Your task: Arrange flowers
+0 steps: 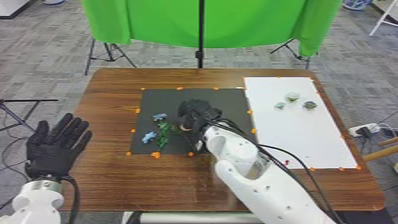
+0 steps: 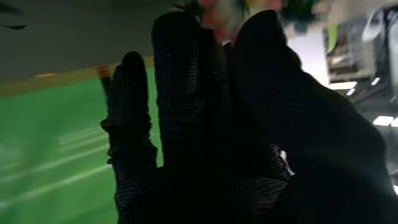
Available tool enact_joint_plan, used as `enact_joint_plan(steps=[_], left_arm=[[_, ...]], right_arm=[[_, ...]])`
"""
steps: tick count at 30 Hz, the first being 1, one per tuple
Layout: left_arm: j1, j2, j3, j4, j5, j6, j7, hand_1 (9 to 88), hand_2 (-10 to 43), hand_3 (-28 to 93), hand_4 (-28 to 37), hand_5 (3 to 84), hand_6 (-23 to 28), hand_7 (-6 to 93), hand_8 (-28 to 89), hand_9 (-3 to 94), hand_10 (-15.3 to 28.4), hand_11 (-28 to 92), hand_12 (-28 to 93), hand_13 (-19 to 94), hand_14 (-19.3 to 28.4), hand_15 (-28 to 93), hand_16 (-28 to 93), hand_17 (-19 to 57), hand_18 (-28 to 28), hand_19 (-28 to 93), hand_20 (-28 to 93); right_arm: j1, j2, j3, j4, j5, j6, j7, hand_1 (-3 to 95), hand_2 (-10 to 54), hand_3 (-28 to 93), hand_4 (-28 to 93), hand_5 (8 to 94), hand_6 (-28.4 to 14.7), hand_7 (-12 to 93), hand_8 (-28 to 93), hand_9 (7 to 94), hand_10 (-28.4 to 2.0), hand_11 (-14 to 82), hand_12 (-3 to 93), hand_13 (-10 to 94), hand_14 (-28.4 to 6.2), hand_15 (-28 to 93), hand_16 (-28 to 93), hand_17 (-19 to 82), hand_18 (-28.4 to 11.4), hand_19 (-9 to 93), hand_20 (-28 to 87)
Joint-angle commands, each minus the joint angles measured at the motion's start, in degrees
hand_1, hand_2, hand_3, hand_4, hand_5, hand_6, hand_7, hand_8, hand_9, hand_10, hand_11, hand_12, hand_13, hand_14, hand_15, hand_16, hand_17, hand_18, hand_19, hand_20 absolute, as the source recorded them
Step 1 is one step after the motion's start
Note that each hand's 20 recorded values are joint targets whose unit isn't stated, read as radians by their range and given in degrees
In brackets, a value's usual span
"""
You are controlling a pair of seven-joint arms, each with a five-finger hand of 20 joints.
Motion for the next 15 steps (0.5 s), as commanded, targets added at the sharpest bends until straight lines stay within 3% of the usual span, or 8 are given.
enact_joint_plan(steps=[1, 6, 12, 14, 15], left_arm=[[1.96, -1.51, -0.03, -0.25, -0.55, 0.24, 0.39, 28.4, 15.8, 69, -28.3, 48.5, 10.2, 11.2, -9, 44.1, 15.6, 22, 11, 38, 14.9, 38, -6, -6.0, 14.1, 39, 14], [1.50, -1.57, 0.17, -0.14, -0.49, 0.13, 0.26, 28.4, 15.9, 68, -28.3, 48.6, 10.2, 11.2, -9, 44.1, 15.6, 22, 11, 39, 14.9, 38, -6, -6.0, 14.1, 39, 14], [2.38, -1.95, -0.06, -0.55, -0.53, 0.28, 0.87, 28.4, 15.9, 68, -28.3, 48.5, 10.2, 11.2, -9, 44.2, 15.6, 22, 11, 39, 14.9, 38, -6, -6.0, 14.1, 39, 14], [2.87, -2.17, -0.26, -0.74, -0.61, 0.52, 1.02, 28.4, 15.9, 69, -28.3, 48.6, 10.2, 11.2, -9, 44.2, 15.6, 22, 11, 39, 14.8, 38, -6, -6.0, 14.1, 39, 14], [3.16, -2.20, -0.29, -0.86, -0.73, 0.47, 1.29, 28.4, 15.9, 69, -28.3, 48.6, 10.2, 11.2, -9, 44.1, 15.6, 22, 11, 39, 14.8, 38, -6, -6.0, 14.1, 39, 14]], right_arm=[[-2.91, 2.93, 6.60, -9.70, 6.72, 0.67, 4.02, 59.0, -9.5, 64, -28, 59.0, -1.6, 13, -12, 64.0, -12.7, 18.2, 16.6, 64, -7.1, 43, 38, 28, -19.5, 74, 36], [-4.52, 5.89, 11.77, -12.22, 8.09, 2.36, 6.71, 56.6, -9.5, 66, -28, 57.8, -2.3, 12, -12, 62.0, -13.3, 16.8, 16.3, 63, -8.3, 45, 35, 28, -20.0, 74, 35], [-5.35, 10.40, 21.78, -8.06, 6.02, 3.77, 11.44, 51.3, -9.5, 72, -28, 56.4, -2.6, 12, -11, 57.1, -14.0, 13.2, 15.3, 60, -10.0, 49, 27, 27, -20.3, 75, 34], [-5.90, 11.38, 26.75, -6.44, 3.64, -3.76, 10.19, 51.0, -9.5, 73, -28, 55.1, -2.5, 12, -11, 53.7, -13.1, 10.5, 14.2, 60, -10.1, 49, 26, 27, -20.1, 76, 34], [-6.08, 12.54, 27.59, -5.17, 2.57, -2.89, 10.26, 50.7, -9.5, 73, -28, 53.4, -2.5, 11, -11, 51.9, -13.0, 9.6, 13.9, 59, -10.4, 49, 25, 27, -20.1, 77, 35]])
